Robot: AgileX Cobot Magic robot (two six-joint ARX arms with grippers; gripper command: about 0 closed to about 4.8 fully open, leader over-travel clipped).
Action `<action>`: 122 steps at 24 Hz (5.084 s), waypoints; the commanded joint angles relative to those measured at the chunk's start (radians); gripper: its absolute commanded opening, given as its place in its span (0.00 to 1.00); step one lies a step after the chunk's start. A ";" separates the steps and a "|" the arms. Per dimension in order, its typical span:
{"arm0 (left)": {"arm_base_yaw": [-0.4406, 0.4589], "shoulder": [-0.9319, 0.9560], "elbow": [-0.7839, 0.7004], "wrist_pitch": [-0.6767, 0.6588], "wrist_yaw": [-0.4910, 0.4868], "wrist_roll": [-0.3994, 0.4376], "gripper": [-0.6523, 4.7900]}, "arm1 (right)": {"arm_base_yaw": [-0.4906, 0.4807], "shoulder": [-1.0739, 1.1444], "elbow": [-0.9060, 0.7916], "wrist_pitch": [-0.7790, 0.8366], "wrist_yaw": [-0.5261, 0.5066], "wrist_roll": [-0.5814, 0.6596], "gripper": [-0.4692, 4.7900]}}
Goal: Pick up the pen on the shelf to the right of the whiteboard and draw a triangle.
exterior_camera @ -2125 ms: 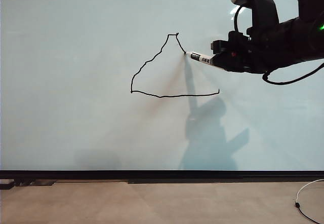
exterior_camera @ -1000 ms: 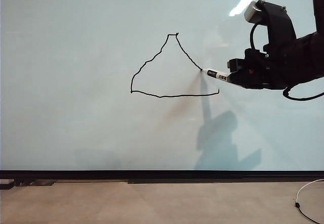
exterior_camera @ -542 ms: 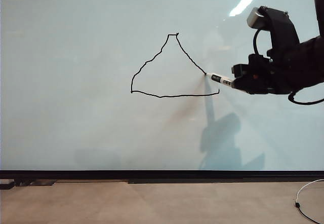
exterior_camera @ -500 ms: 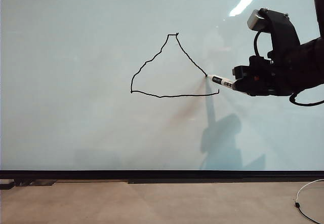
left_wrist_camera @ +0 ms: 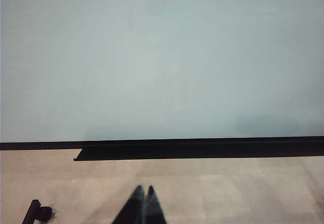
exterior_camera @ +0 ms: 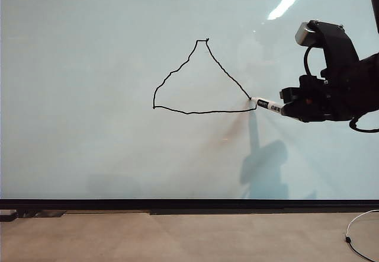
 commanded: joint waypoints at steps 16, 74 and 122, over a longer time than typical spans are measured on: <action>0.000 0.000 0.004 0.008 0.001 0.000 0.11 | -0.003 -0.042 -0.119 0.203 0.025 -0.003 0.08; 0.000 0.000 0.004 0.008 0.000 0.000 0.11 | -0.214 -1.534 -0.319 -1.061 0.171 -0.110 0.08; 0.000 0.000 0.004 0.008 0.000 0.000 0.11 | -0.310 -1.534 -0.404 -0.993 0.175 -0.057 0.08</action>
